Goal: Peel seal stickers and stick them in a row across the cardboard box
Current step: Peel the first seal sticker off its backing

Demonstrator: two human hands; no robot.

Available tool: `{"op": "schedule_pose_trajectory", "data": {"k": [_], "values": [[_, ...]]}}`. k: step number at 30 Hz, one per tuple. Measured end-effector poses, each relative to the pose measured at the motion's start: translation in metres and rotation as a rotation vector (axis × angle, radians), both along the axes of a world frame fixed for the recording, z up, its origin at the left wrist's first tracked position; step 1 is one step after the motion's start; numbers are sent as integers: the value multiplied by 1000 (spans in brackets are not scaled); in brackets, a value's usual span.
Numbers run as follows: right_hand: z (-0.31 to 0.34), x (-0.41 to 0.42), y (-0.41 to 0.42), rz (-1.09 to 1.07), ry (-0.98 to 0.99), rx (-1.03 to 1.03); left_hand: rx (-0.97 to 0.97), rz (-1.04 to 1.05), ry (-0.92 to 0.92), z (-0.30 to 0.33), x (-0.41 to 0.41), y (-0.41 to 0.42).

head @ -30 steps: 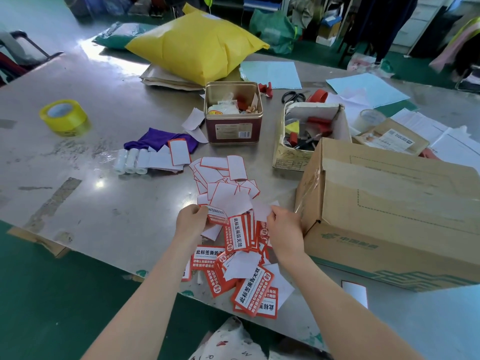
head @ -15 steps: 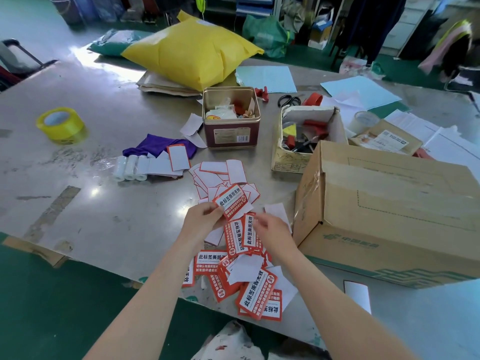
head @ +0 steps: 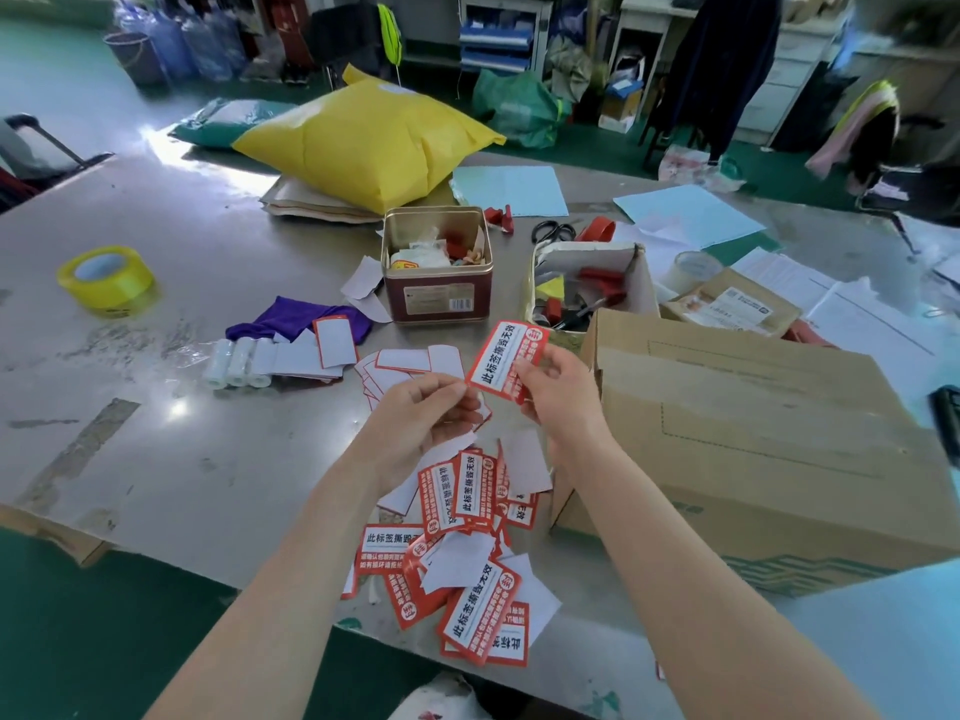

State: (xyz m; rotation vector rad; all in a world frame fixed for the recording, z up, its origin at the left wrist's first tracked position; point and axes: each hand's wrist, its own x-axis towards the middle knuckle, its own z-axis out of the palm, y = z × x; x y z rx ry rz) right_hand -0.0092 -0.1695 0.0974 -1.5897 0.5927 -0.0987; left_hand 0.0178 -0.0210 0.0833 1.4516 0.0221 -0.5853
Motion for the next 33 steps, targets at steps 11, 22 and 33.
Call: {"op": "schedule_pose_trajectory", "data": {"k": [11,22,33], "values": [[38,-14,-50,148,-126,-554,-85,40,-118,46,-21,-44],[54,-56,-75,418,-312,-601,158,-59,-498,62,-48,-73],[58,-36,-66,355,-325,-513,239,-92,-706,66,-25,-63]]}}
